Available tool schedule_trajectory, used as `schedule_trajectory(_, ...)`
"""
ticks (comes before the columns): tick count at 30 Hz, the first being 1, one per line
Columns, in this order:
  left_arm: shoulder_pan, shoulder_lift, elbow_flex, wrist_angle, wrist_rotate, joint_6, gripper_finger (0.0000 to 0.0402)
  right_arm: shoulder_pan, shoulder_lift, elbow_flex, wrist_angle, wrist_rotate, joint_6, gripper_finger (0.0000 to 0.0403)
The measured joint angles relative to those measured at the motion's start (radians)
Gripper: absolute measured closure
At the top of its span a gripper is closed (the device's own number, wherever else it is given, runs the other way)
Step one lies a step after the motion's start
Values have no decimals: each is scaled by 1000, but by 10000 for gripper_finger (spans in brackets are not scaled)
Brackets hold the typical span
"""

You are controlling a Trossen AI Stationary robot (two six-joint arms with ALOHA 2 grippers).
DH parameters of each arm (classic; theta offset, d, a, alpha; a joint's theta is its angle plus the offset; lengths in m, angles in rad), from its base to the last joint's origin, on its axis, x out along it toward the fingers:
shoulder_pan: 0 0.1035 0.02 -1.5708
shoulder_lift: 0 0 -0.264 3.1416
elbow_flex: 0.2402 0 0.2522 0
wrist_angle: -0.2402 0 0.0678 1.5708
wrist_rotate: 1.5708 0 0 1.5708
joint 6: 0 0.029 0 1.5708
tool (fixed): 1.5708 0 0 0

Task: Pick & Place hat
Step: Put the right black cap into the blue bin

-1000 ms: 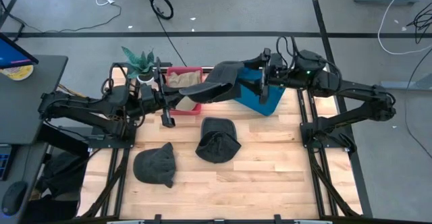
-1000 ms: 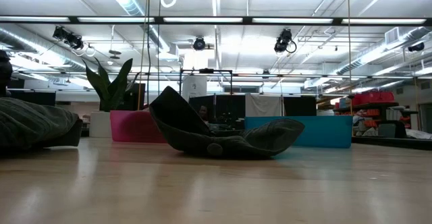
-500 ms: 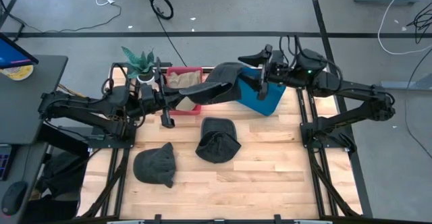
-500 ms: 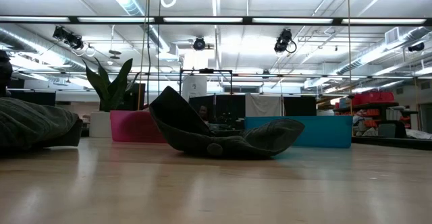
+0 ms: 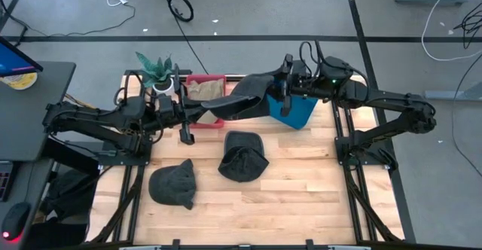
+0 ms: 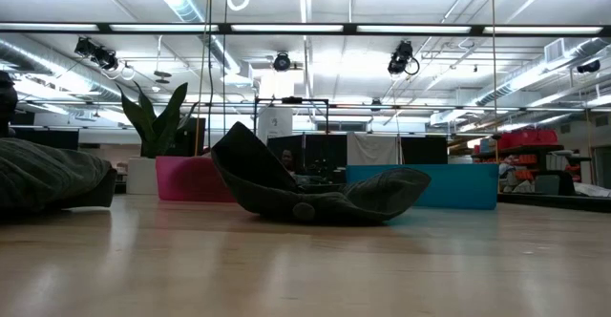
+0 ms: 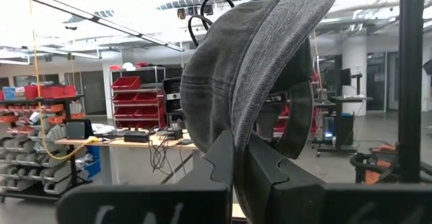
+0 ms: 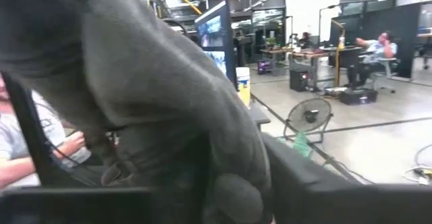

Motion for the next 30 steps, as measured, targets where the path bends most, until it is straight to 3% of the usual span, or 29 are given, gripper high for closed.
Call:
schedule_trajectory(3, -1, 0, 0, -1, 0, -8, 387, -4, 0, 0, -1, -16, 4, 368)
schedule_trajectory(4, -1, 0, 0, -3, 0, -9, 386, -9, 0, 0, -1, -33, -14, 377)
schedule_trajectory(8, -1, 0, 0, -11, -35, -43, 385, -14, 0, 0, 3, -27, -2, 365)
schedule_trajectory(13, 0, 0, 0, -17, -190, -118, 362, -14, -2, 0, -4, -5, 44, 378)
schedule_trajectory(20, 0, 1, 0, -17, -235, -119, 312, -14, -12, -1, -8, 126, 14, 378)
schedule_trajectory(30, 0, 1, 0, -18, -275, -121, 257, -31, -36, -1, -48, 171, -68, 378)
